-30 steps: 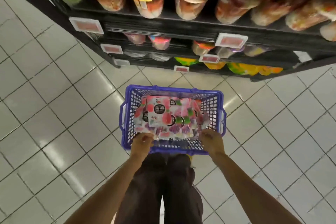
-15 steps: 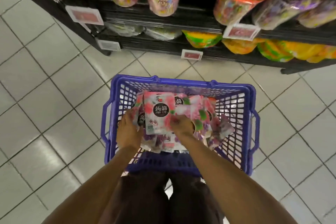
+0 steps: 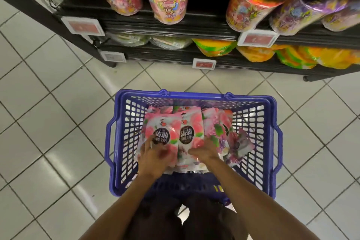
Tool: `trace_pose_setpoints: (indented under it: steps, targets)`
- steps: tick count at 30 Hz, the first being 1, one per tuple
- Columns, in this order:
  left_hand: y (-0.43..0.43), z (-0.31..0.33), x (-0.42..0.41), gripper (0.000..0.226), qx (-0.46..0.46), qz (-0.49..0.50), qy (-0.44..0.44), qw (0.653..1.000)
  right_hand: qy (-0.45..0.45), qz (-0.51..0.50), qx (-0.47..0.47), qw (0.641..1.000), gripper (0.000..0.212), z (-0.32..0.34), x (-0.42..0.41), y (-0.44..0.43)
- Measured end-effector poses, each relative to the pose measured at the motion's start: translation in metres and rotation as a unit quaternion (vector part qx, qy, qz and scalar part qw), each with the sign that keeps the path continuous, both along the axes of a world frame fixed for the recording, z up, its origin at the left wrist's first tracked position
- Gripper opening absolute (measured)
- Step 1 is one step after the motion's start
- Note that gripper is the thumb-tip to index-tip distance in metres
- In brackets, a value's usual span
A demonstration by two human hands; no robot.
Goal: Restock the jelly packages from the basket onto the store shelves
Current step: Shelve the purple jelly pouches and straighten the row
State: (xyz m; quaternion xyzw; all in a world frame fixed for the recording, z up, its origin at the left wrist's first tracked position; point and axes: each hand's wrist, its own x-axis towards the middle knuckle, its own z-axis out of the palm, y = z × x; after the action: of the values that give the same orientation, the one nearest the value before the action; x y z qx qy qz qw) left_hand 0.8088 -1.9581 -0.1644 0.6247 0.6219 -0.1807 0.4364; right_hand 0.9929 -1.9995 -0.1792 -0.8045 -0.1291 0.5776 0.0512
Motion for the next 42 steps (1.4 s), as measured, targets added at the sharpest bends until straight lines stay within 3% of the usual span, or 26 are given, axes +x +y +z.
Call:
trace_pose_setpoints:
  steps: [1,2,5,7,9,14,18,20,22,24,27,33,39,42]
  targets:
    - [0.002,0.000,0.001,0.032,0.033,0.050,-0.014,0.998,0.007,-0.017,0.005,1.000,0.065,0.001,0.007,-0.009]
    - [0.006,0.000,0.004,0.031,0.054,0.113,-0.010,0.992,0.020,-0.037,0.013,0.999,0.080,0.001,0.014,-0.016]
    - [0.018,0.000,0.016,0.083,-0.022,0.271,0.091,0.958,0.042,-0.086,0.023,0.995,0.101,0.003,0.028,-0.032]
    - [0.022,0.000,0.021,0.086,-0.076,0.243,0.133,0.958,0.070,-0.124,0.033,0.989,0.106,0.005,0.032,-0.040]
    - [0.023,0.001,0.022,0.077,-0.084,0.242,0.115,0.960,0.086,-0.129,0.046,0.987,0.106,0.011,0.032,-0.042]
    - [0.013,0.008,0.013,0.038,-0.101,0.151,0.115,0.977,0.098,-0.132,0.052,0.985,0.098,0.022,0.026,-0.042]
    - [0.000,0.024,0.012,0.019,-0.097,0.243,-0.017,0.965,0.123,-0.132,0.071,0.981,0.079,0.039,0.029,-0.043]
    - [-0.003,0.046,0.015,0.019,-0.082,0.245,-0.064,0.964,0.144,-0.138,0.096,0.975,0.080,0.060,0.035,-0.045]
    - [-0.004,0.084,0.022,0.021,-0.077,0.260,-0.100,0.957,0.150,-0.143,0.105,0.973,0.070,0.096,0.041,-0.048]
    - [-0.001,0.131,0.031,0.021,-0.077,0.288,-0.122,0.947,0.148,-0.181,0.115,0.965,0.044,0.139,0.050,-0.051]
    - [0.011,0.215,0.045,0.005,-0.049,0.316,-0.195,0.927,0.154,-0.286,0.146,0.934,0.025,0.218,0.062,-0.052]
    - [0.052,0.402,0.076,0.015,0.021,0.375,-0.305,0.875,0.170,-0.334,0.267,0.888,0.024,0.401,0.092,-0.023]
    - [0.087,0.583,0.096,0.015,-0.009,0.377,-0.410,0.831,0.176,-0.326,0.395,0.841,0.065,0.559,0.104,0.002]
    - [0.085,0.654,0.086,0.031,-0.022,0.377,-0.499,0.780,0.193,-0.317,0.461,0.806,0.055,0.626,0.102,0.010]
